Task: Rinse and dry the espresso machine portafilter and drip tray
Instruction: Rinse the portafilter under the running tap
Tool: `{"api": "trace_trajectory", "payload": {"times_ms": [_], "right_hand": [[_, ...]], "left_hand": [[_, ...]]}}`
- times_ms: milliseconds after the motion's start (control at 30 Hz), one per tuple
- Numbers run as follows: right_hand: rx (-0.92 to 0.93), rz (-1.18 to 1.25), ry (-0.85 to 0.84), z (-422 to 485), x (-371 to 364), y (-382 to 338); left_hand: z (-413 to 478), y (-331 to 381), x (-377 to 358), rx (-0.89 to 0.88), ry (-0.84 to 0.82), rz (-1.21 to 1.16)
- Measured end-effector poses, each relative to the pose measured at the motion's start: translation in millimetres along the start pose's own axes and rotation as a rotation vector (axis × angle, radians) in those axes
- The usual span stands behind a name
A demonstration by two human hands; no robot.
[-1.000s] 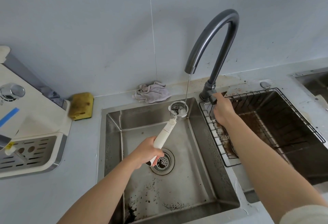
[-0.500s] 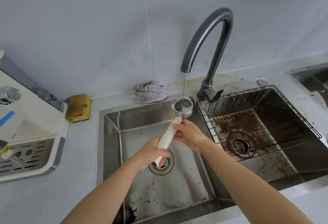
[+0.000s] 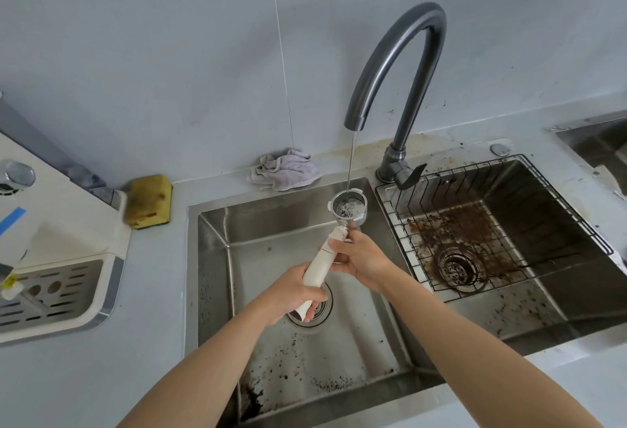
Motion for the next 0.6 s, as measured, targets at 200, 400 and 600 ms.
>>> {"api": "trace_trajectory", "payload": {"times_ms": [200,400,600], "right_hand": [[0.047,0.032,0.011,6.9,0.1,-10.4],[0.123,0.017,0.016,11.2,2.6,-23.2],[0.155,0.039,0.004,12.2,7.4,-29.3]], "left_hand": [[4.0,12.6,4.7,-0.033,0.023,0.002],[10.3,22.0,7.2,-0.042,0.052,0.01],[11.0,29.5,6.1,-0.053,0.083,0.064]]}}
Point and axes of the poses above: each hand's wrist, its own z-axis towards the middle knuckle, its own x-axis out of the back of the hand, y = z × x, the point moved 5 cm from there along z, towards the middle knuckle, and after that the axes turned 12 degrees about x, right-handed, at the moved point
